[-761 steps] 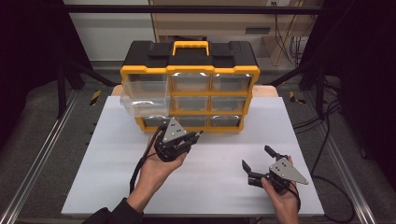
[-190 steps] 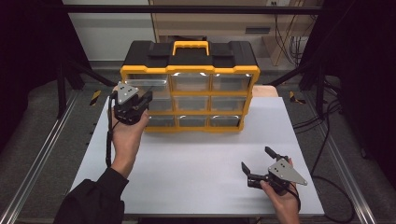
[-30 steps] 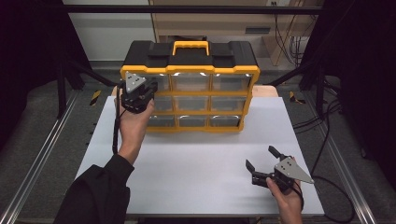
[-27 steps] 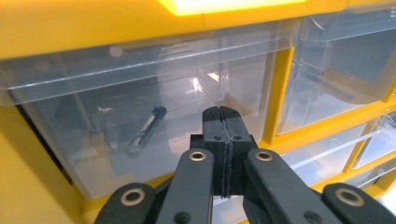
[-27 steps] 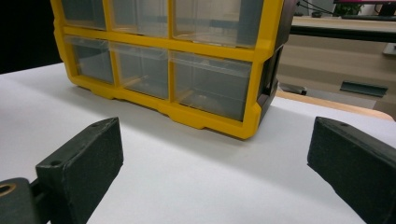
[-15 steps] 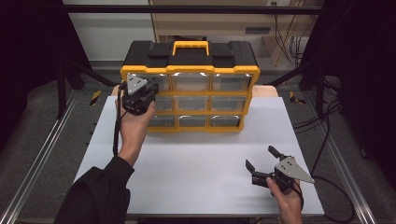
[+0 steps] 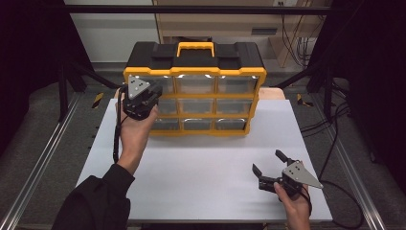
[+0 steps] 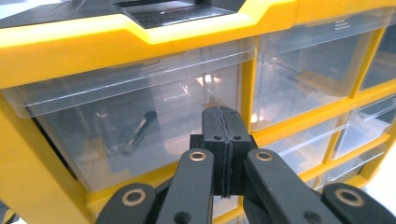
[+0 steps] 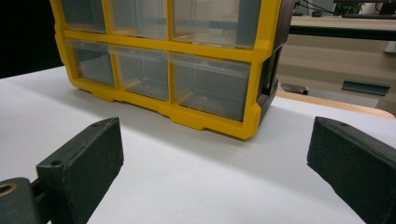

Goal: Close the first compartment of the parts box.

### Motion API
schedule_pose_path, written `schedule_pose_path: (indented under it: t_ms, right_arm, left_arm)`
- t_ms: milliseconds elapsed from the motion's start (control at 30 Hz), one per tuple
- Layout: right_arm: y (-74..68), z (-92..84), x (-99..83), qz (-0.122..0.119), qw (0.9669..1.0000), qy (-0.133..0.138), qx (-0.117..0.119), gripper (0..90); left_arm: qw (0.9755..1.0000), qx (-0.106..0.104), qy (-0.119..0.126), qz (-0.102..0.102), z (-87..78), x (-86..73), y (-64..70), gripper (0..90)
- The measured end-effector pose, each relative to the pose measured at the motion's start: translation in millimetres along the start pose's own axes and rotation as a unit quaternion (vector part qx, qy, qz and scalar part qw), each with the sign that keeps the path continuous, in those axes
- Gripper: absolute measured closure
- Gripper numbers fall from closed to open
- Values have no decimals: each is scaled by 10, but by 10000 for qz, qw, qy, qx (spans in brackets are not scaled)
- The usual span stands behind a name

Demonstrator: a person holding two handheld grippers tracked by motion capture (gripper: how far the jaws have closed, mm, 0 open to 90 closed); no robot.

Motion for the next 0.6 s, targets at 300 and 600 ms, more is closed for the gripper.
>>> schedule_pose_path:
  t_ms: [300,600]
  right_arm:
    - [13,2,-1,39,10000,-1,-4,37]
    - [8,-1,2,25,10000,10,3,37]
  left_arm:
    - [9998,-92,147,-26,-57,50,58,898]
    - [9994,-109,314,-58,-83,87,54,898]
Point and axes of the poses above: each handheld gripper's, and its own axes: z roughly forward along the jaws, x roughly out of its top, y roughly to its right, the point moved 9 cm from there along z, roughly forward along the jaws, and after that the axes turned 5 degrees about -y, right-handed, at the moved point
